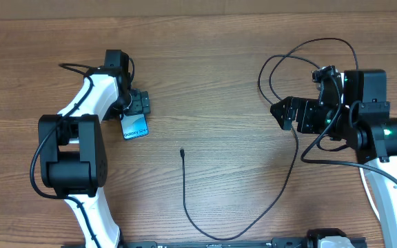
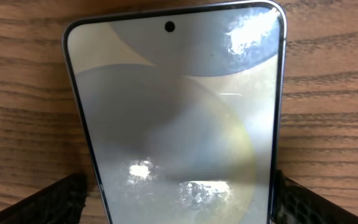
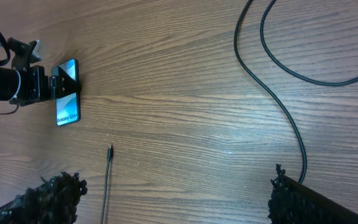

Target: Plug charger to phone and switch on socket

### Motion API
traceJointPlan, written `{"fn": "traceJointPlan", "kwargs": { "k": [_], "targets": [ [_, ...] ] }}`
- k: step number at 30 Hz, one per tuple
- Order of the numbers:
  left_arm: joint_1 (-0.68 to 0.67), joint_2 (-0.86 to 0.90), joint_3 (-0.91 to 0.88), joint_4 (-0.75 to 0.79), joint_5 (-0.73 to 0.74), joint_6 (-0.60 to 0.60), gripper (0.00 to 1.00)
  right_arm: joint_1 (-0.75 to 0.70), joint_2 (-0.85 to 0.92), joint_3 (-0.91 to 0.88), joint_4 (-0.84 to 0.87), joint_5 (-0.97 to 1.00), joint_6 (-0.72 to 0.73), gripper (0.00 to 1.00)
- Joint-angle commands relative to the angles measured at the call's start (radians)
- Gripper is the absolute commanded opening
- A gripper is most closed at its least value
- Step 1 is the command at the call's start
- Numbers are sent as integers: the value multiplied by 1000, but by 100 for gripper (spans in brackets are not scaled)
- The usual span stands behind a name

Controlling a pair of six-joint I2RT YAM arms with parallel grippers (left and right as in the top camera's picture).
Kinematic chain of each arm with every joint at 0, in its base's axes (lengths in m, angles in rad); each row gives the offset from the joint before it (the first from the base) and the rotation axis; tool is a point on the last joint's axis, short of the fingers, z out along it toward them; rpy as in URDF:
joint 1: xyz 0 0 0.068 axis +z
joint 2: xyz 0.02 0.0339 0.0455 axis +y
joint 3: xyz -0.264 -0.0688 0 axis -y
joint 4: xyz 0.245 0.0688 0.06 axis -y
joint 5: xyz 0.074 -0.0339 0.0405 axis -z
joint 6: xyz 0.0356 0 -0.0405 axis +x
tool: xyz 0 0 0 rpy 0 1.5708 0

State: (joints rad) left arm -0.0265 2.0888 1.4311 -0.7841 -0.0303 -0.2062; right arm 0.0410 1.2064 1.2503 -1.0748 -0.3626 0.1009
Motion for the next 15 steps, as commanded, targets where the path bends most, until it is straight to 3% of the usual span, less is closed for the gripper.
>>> {"fn": "traceJointPlan", "kwargs": {
  "k": [1, 10, 15],
  "targets": [
    [3, 99, -91, 16, 57, -12, 93, 5, 2, 23, 3, -5, -1, 100],
    [3, 99, -103, 20, 87, -90, 82, 5, 2, 23, 3, -5, -1, 100],
    [3, 99, -103, 31, 136, -90, 82, 5, 2, 23, 3, -5, -1, 100]
  ]
}}
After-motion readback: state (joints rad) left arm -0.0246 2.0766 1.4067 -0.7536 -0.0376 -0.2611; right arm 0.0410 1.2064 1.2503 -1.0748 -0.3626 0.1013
